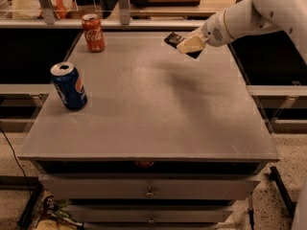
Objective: Move rxbar chocolate near pepsi can
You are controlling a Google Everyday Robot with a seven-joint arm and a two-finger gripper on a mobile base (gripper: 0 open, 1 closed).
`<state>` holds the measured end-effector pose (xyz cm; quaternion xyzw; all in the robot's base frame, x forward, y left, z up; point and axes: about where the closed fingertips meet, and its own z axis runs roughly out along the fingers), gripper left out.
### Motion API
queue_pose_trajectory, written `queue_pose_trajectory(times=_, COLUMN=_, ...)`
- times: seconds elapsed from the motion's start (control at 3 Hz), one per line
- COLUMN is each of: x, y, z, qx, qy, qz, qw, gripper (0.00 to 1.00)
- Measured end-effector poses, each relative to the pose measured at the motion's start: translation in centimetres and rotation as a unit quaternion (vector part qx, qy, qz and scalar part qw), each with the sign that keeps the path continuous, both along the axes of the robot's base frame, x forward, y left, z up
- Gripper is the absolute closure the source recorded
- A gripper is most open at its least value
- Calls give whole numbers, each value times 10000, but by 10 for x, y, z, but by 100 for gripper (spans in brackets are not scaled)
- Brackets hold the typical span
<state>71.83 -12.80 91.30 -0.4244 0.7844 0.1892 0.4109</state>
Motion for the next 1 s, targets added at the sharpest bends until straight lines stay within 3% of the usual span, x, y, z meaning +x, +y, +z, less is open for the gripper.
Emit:
queue_pose_trajectory(times=0.33, x=-46, y=40, z=15, qx=-154, qy=-119, qz=903, qw=9957, gripper=100)
queue_pose_trajectory(times=0.67, x=-46, y=40, z=15, qx=-152, qy=-117, qz=898, qw=9958, gripper=100)
queue_pose_trajectory(times=1.0, x=-55, y=50, z=10, qx=-217, qy=-94, qz=1086, qw=9938, gripper=100)
